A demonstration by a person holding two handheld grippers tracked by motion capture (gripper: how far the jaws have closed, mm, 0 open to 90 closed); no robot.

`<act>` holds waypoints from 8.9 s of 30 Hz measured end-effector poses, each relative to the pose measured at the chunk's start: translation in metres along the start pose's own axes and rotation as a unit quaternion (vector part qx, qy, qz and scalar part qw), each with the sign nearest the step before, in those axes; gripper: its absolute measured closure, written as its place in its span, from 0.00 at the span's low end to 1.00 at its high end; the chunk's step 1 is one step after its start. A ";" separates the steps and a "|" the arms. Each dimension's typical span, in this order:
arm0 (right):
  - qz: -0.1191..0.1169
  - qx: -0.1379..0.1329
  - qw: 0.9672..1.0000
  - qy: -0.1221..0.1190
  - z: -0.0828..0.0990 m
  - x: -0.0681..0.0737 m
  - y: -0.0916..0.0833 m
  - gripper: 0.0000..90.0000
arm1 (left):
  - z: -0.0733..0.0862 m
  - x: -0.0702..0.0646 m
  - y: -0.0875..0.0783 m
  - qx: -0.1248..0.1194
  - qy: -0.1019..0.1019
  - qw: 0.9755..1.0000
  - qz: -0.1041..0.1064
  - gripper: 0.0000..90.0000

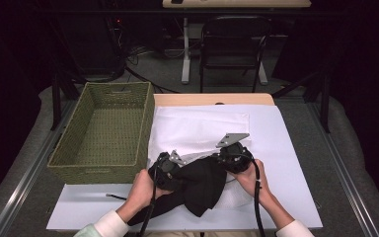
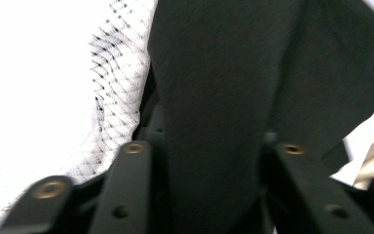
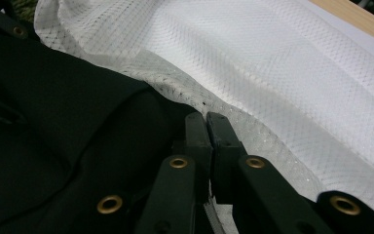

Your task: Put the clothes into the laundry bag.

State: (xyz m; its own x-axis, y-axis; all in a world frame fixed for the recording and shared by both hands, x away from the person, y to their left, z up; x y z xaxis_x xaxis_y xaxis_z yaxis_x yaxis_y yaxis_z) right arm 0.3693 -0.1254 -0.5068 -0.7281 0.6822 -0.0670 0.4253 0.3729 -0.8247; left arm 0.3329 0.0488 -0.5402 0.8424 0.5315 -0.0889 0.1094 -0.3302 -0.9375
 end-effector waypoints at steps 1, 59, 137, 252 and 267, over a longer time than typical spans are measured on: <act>-0.002 0.001 1.000 -0.001 0.000 0.000 0.000 0.98 | 0.001 0.000 0.000 0.003 0.011 1.000 0.002 0.60; -0.034 -0.008 0.999 0.014 0.000 0.000 -0.011 0.98 | -0.012 0.009 0.013 -0.020 -0.057 0.998 -0.017 0.67; -0.054 -0.008 0.998 0.023 0.006 0.000 -0.014 0.98 | -0.020 0.012 0.023 -0.081 -0.116 0.989 -0.043 0.37; -0.070 -0.007 0.997 0.023 0.003 0.008 -0.013 0.98 | -0.047 0.021 0.051 -0.132 -0.112 0.984 -0.045 0.76; -0.066 -0.005 0.997 0.025 0.003 0.006 -0.012 0.98 | -0.003 -0.003 0.029 -0.065 -0.050 0.996 -0.033 0.45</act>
State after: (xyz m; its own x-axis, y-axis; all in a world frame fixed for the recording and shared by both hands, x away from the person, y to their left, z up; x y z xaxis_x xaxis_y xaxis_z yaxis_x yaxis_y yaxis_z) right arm 0.3579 -0.1278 -0.4993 -0.7510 0.6566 0.0702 0.3324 0.4678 -0.8190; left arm 0.3353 0.0356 -0.5658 0.7748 0.6286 -0.0675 0.2355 -0.3861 -0.8919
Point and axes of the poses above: each handheld gripper's, and its own axes: y roughly forward along the jaws, z roughly out of its underside, x roughly to its left, the point moved 6 cm from there along y, roughly forward along the jaws, and after that the axes turned 11 degrees about x, right-handed, at the moved point
